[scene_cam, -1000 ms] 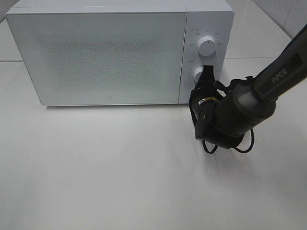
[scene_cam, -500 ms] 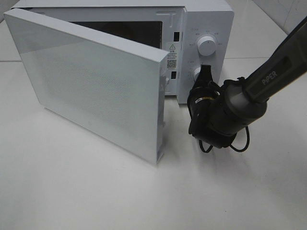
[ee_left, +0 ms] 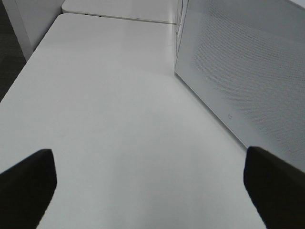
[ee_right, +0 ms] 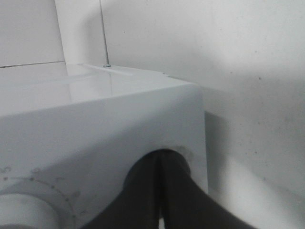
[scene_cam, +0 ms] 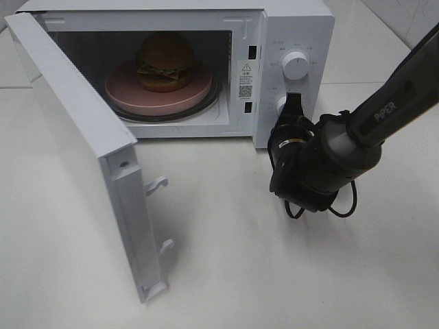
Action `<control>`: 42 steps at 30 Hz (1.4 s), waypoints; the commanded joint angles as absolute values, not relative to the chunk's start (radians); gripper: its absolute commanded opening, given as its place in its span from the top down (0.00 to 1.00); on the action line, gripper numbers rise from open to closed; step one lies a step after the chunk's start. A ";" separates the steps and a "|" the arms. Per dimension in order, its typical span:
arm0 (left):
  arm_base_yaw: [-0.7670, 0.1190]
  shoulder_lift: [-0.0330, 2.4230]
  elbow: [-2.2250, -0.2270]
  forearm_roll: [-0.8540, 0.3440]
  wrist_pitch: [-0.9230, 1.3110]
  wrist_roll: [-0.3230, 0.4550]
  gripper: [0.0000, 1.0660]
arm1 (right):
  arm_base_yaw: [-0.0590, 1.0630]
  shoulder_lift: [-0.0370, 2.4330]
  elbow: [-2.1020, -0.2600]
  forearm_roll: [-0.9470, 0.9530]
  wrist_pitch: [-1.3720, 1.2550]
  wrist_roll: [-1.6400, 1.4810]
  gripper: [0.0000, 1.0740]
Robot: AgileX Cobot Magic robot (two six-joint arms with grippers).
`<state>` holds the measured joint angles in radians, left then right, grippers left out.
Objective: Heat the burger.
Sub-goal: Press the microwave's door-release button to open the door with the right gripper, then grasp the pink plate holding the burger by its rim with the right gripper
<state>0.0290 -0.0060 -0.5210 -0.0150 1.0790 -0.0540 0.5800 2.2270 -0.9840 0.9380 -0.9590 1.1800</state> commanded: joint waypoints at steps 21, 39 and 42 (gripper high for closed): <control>0.031 -0.021 -0.520 -0.015 1.070 -0.055 0.06 | 0.597 2.069 -0.852 0.864 -0.848 1.078 1.00; 0.031 -0.021 -0.520 -0.015 1.070 -0.055 0.06 | 0.594 1.843 -0.726 0.692 -0.489 0.555 1.00; 0.031 -0.021 -0.520 -0.015 1.070 -0.055 0.06 | 0.594 1.807 -0.726 0.640 -0.415 0.461 1.00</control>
<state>0.0290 -0.0060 -0.5210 -0.0150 1.0790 -0.0540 0.5930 1.8460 -0.7280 0.6980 -0.4870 0.5690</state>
